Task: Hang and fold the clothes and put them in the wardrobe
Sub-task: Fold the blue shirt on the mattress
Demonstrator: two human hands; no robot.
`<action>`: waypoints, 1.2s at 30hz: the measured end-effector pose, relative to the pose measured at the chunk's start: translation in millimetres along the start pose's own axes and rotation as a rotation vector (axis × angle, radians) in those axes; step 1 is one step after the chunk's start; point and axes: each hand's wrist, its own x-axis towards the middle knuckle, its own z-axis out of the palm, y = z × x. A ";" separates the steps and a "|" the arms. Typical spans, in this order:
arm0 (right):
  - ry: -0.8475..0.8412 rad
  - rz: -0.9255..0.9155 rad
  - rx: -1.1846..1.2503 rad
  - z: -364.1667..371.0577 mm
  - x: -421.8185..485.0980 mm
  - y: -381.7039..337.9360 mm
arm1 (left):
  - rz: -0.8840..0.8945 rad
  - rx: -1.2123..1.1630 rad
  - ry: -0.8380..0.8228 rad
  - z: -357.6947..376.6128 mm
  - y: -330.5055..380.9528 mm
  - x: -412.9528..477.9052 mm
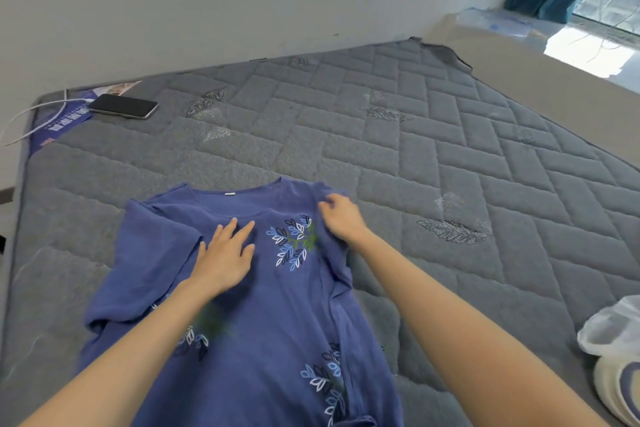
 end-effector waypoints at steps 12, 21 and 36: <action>0.035 -0.232 -0.283 33.2 0.8 -6.4 | -0.061 -0.030 0.122 -22.6 -61.4 -15.6; -0.038 -0.232 -0.711 56.5 55.7 -34.7 | -0.130 0.181 0.127 -48.5 -100.7 34.1; -0.155 -0.014 -0.769 58.4 93.0 -48.2 | -0.229 0.200 -0.066 -72.3 -126.4 88.5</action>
